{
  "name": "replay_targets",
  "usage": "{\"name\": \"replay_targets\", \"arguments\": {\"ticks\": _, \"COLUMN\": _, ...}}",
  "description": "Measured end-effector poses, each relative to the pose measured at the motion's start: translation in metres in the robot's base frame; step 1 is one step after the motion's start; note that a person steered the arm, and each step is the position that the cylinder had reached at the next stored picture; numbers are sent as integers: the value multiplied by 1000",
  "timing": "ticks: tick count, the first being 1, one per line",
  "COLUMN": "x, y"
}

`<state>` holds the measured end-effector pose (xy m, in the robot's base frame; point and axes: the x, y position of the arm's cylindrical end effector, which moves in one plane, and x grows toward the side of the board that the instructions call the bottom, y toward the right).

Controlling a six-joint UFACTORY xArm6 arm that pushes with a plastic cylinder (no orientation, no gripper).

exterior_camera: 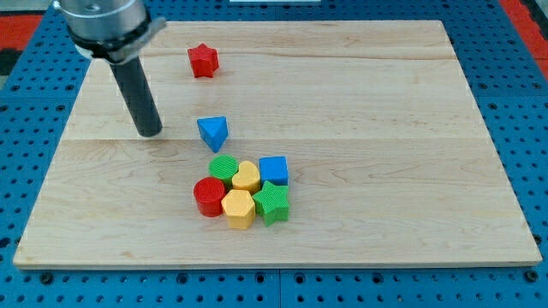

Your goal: Push the blue triangle to the group of blocks

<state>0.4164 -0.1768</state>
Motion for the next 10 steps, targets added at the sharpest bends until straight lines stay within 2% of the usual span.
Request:
{"name": "replay_targets", "arguments": {"ticks": 1, "x": -8, "y": 33}}
{"name": "replay_targets", "arguments": {"ticks": 3, "x": 8, "y": 65}}
{"name": "replay_targets", "arguments": {"ticks": 6, "x": 24, "y": 76}}
{"name": "replay_targets", "arguments": {"ticks": 8, "x": -26, "y": 60}}
{"name": "replay_targets", "arguments": {"ticks": 9, "x": -16, "y": 93}}
{"name": "replay_targets", "arguments": {"ticks": 10, "x": 6, "y": 96}}
